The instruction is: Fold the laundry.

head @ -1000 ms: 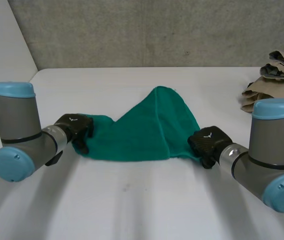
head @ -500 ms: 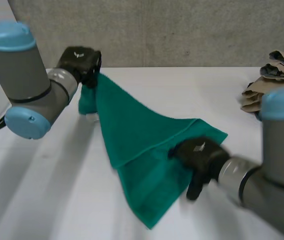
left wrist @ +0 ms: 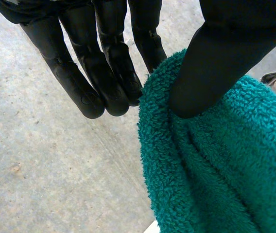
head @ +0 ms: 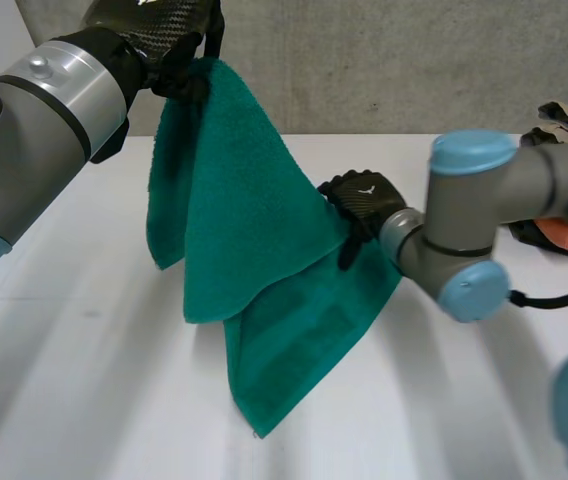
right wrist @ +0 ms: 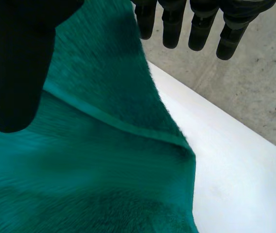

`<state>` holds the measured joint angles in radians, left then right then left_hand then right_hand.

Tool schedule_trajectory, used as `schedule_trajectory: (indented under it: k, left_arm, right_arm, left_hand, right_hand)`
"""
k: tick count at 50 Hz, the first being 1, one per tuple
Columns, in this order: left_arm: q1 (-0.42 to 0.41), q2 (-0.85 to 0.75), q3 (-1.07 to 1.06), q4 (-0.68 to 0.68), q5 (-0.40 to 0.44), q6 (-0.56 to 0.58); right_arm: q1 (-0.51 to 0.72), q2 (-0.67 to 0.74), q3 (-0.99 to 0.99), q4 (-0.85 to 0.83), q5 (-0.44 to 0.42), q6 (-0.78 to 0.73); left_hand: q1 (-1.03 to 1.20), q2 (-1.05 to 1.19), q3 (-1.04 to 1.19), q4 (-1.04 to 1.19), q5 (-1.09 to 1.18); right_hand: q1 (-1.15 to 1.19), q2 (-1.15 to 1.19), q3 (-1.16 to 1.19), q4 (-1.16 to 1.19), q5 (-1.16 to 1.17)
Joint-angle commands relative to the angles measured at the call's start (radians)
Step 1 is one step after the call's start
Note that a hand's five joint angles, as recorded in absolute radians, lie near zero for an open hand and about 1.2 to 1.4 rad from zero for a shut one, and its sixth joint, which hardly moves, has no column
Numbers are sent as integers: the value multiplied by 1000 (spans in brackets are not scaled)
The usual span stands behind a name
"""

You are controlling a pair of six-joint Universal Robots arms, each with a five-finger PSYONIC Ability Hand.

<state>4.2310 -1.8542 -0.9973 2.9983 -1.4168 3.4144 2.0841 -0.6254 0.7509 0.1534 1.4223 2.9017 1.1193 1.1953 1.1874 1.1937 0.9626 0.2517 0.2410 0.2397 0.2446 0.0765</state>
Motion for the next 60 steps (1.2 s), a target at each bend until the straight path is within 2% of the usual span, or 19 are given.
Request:
schedule_trajectory:
  k: [1,4,5,9,12,18,21,24,25,30,36,41,43,46,47,48,52,59,60]
  left_arm:
    - [24,-20,25,19,22,-1]
    - [40,-37,52,30,22,-1]
    - [49,-49,81,37,18,0]
    - [75,-89,178,51,-14,-3]
    - [83,-112,235,45,-45,-12]
    - [87,-129,240,21,-83,-53]
    - [89,-117,148,7,-77,-50]
    - [90,-115,63,-1,-68,-32]
    - [92,-117,7,-1,-62,-12]
    - [90,-166,-173,4,-39,74]
    - [90,-270,-222,7,-36,129]
    - [78,-339,-218,-5,-31,131]
    - [73,-342,-218,-10,-30,129]
    - [73,-324,-216,-10,-25,121]
    - [75,-313,-218,-12,-22,115]
    - [78,-298,-222,-13,-22,109]
    - [96,-244,-248,-16,-34,89]
    - [178,-132,-354,-4,-63,57]
    - [211,-103,-383,2,-59,46]
  right_arm:
    - [30,231,-344,-8,115,74]
    - [24,236,-438,-12,148,65]
    - [11,224,-484,-15,183,53]
    - [-38,124,-524,-69,250,1]
    - [-64,38,-498,-123,242,-22]
    - [-111,-215,-208,-117,130,-39]
    - [-147,-376,73,-68,49,-48]
    - [-159,-450,243,-42,0,-68]
    - [-164,-483,357,-26,-32,-93]
    - [-165,-548,690,24,-103,-232]
    - [-159,-556,896,55,-112,-372]
    - [-145,-589,970,109,-94,-444]
    - [-148,-609,973,135,-86,-450]
    - [-156,-655,963,163,-89,-440]
    - [-157,-665,956,164,-91,-435]
    - [-160,-680,943,163,-94,-424]
    - [-159,-692,883,144,-94,-389]
    - [-121,-639,740,118,-97,-337]
    - [-102,-613,699,117,-97,-337]
  left_hand:
    - [277,201,209,203,259]
    - [277,201,209,203,259]
    - [277,201,209,203,259]
    - [277,201,209,203,259]
    - [277,201,209,203,259]
    - [277,201,209,203,259]
    - [277,201,209,203,259]
    - [277,201,209,203,259]
    - [277,201,209,203,259]
    - [277,201,209,203,259]
    - [277,201,209,203,259]
    - [-4,-80,-72,-78,-21]
    - [-28,-104,-96,-102,-46]
    - [-186,-262,-254,-260,-204]
    - [-370,-446,-438,-444,-388]
    - [-555,-631,-623,-629,-572]
    - [-905,-981,-973,-979,-923]
    - [-945,-1021,-1013,-1019,-963]
    - [-945,-1021,-1013,-1019,-963]
  right_hand:
    - [1141,1152,1153,1148,1142]
    - [1145,1155,1157,1152,1145]
    - [1145,1155,1157,1152,1145]
    - [1145,1155,1157,1152,1145]
    - [1145,1155,1157,1152,1145]
    - [1145,1155,1157,1152,1145]
    - [1145,1155,1157,1152,1145]
    - [1145,1155,1157,1152,1145]
    - [1145,1155,1157,1152,1145]
    - [1145,1155,1157,1152,1145]
    - [1145,1155,1157,1152,1145]
    - [1145,1155,1157,1152,1145]
    - [1145,1155,1157,1152,1145]
    - [1141,1152,1153,1148,1142]
    - [920,931,932,927,921]
    - [581,592,593,588,582]
    - [156,166,168,163,156]
    - [155,166,167,162,155]
    - [155,166,167,162,155]
